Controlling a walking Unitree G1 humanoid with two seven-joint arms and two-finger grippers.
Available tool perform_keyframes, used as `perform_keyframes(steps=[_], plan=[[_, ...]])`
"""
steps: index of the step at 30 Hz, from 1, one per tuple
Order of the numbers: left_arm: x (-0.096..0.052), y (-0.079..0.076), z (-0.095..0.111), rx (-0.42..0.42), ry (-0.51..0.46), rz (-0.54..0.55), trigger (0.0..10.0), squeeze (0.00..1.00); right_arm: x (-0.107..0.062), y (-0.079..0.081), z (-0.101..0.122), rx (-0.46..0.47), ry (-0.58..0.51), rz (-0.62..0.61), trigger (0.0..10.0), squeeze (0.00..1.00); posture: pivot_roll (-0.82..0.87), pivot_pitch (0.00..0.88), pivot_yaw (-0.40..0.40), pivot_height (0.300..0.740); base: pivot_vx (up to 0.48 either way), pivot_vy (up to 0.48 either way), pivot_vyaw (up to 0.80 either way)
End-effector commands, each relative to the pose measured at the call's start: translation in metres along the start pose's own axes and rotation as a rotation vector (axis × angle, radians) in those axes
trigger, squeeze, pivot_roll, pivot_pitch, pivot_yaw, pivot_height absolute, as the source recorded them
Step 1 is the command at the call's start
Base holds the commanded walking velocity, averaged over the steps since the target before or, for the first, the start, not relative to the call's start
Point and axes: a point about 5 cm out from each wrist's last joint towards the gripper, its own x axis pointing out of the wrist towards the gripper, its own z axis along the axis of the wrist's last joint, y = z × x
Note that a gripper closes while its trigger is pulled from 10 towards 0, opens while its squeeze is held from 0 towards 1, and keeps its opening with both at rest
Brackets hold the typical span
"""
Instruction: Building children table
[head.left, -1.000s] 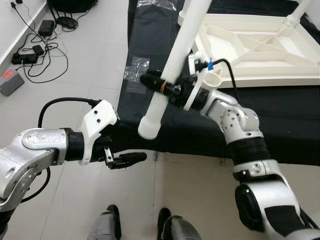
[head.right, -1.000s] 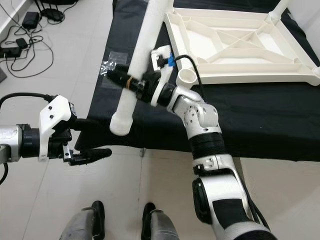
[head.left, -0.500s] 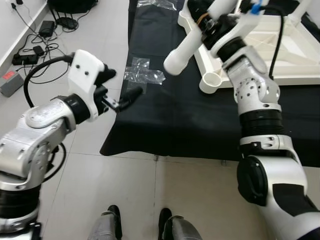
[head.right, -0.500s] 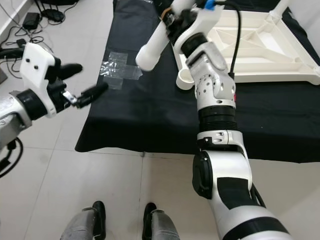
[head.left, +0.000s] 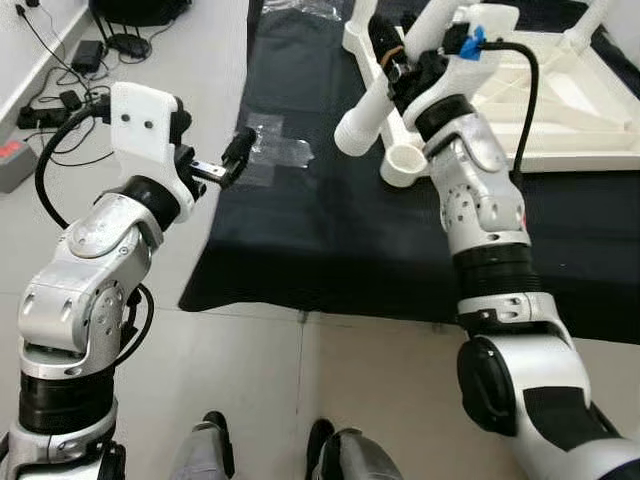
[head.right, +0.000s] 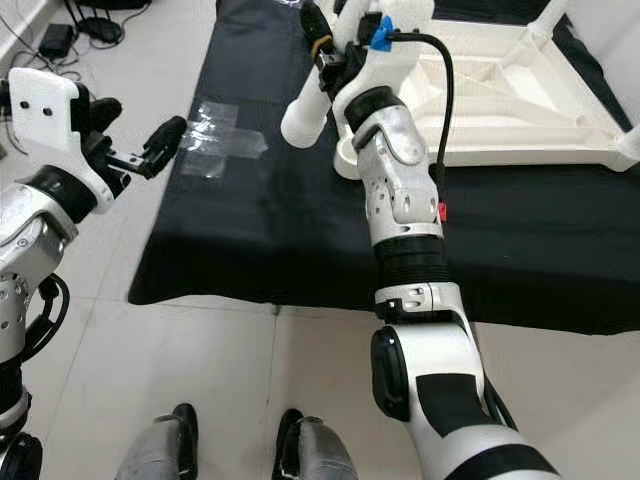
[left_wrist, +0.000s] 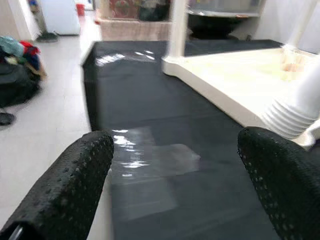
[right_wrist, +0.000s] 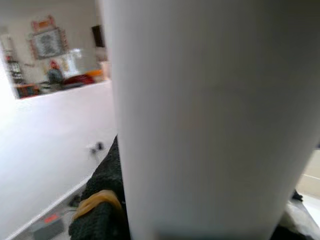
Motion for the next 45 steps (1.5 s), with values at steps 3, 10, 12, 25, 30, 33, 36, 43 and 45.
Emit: perform_keyframes(steps=[3,10,12,25,30,33,36,43,45], plan=[[-0.004,0.003,-0.003,-0.006,0.005,0.031,10.0,0.00,0.000,-0.002,0.006,-0.026,-0.041,-0.023,10.0,0.00,0.05,0.267,-0.107,0.740,0.265,-0.396,0.00],[-0.012,0.011,-0.005,-0.128,-0.027,0.144,10.0,0.00,0.005,0.001,0.009,-0.017,-0.054,-0.024,10.0,0.00,0.05,0.264,-0.116,0.740,0.178,-0.106,0.00],[-0.012,0.011,-0.005,-0.140,-0.032,0.155,10.0,0.00,0.006,0.001,0.010,-0.014,-0.057,-0.024,10.0,0.00,0.05,0.261,-0.118,0.740,0.000,0.000,0.00],[-0.016,-0.013,-0.001,0.037,-0.035,0.149,10.0,0.00,-0.001,0.007,0.001,-0.062,-0.051,-0.045,10.0,0.00,0.06,0.227,-0.128,0.740,0.000,0.000,0.43],[-0.015,-0.019,-0.001,0.017,-0.039,0.159,10.0,0.00,-0.002,0.010,-0.005,-0.068,-0.029,-0.065,10.0,0.00,0.05,0.212,-0.130,0.740,0.000,0.000,0.48],[-0.014,-0.019,0.000,0.018,-0.046,0.170,10.0,0.00,-0.002,0.011,-0.007,-0.072,-0.019,-0.074,10.0,0.00,0.05,0.207,-0.132,0.740,0.000,0.000,0.00],[-0.013,-0.017,0.004,0.020,-0.065,0.189,10.0,0.00,-0.003,0.014,-0.012,-0.067,0.003,-0.072,10.0,0.00,0.05,0.206,-0.131,0.740,0.325,0.000,0.00],[-0.012,-0.017,0.009,0.074,-0.091,0.195,10.0,0.00,-0.005,0.017,-0.014,-0.059,0.009,-0.066,10.0,0.00,0.05,0.200,-0.129,0.740,0.370,0.000,0.00],[-0.011,-0.020,0.010,0.071,-0.087,0.183,10.0,0.00,-0.005,0.016,-0.012,-0.060,0.003,-0.067,10.0,0.00,0.04,0.205,-0.128,0.740,0.386,0.000,0.00]])
